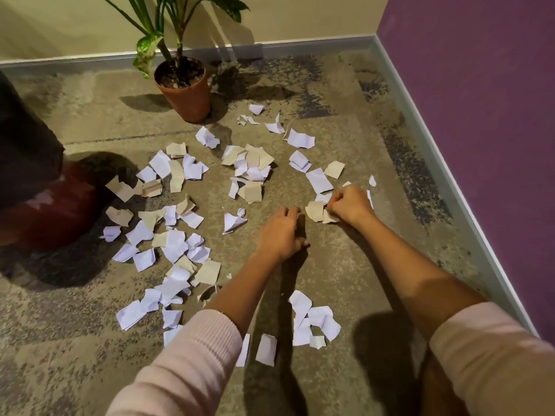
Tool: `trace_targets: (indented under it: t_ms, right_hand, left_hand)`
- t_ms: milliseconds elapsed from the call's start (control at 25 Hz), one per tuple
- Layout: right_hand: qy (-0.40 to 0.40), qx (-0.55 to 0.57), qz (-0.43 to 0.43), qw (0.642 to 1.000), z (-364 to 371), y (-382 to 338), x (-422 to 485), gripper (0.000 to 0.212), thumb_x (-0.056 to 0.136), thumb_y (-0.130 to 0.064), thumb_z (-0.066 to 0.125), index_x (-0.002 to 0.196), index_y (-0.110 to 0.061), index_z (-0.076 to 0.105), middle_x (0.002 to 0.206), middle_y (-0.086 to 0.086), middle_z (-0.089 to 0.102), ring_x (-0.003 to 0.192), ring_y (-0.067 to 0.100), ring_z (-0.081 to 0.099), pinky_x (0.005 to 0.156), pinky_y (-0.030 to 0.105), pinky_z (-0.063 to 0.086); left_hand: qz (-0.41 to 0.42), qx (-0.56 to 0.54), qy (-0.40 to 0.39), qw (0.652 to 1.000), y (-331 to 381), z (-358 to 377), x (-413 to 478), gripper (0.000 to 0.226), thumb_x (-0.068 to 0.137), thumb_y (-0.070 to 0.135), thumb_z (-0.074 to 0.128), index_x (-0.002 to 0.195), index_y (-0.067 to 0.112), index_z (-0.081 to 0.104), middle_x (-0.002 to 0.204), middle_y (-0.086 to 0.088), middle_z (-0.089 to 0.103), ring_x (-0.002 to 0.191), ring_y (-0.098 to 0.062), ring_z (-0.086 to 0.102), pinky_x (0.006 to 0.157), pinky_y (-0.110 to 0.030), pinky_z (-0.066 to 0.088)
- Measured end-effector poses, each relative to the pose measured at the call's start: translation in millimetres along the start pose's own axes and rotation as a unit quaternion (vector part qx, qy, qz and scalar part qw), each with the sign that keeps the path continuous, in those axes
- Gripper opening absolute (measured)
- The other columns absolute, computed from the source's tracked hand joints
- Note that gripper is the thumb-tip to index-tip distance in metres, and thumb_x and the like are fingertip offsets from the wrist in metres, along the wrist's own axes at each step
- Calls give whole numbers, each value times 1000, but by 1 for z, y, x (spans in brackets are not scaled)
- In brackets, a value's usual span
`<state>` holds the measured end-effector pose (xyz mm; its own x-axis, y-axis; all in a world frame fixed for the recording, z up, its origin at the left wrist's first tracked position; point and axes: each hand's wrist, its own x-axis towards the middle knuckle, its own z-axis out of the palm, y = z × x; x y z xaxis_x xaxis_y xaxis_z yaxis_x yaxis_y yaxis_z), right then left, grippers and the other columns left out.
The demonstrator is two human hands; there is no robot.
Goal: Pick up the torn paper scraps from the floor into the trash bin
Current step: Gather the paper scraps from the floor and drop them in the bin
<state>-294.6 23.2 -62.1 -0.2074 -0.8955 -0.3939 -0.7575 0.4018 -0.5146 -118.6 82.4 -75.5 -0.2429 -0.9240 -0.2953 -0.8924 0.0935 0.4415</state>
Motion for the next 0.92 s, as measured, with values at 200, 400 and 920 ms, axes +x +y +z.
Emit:
trace_targets:
  t_ms: [200,400,920]
  right_hand:
    - [85,13,62,994,-29,42,36,13,72,-25,75,79,-22,65,103,13,68,95,33,65,79,37,55]
    - [23,-57,120,991,-44,62,55,108,55,-40,92,142,-17,31,147,20,24,135,38,35,105,43,42]
    - [-92,104,-62,988,6,-6,73,63,69,2,75,126,-13,52,118,15,55,89,35,65,69,45,59]
  left_hand:
    - [-29,-47,-1,998,35,5,37,114,63,47,85,151,23,16,142,-10,30,130,-30,41,96,-45,49]
    - [-16,15,-8,1000,55,23,54,115,64,57,80,153,29,12,145,-10,26,130,-30,30,91,-45,48]
    - [-15,-95,137,986,-2,-5,76,28,82,1,59,107,11,66,115,-8,50,96,-27,57,78,-36,53]
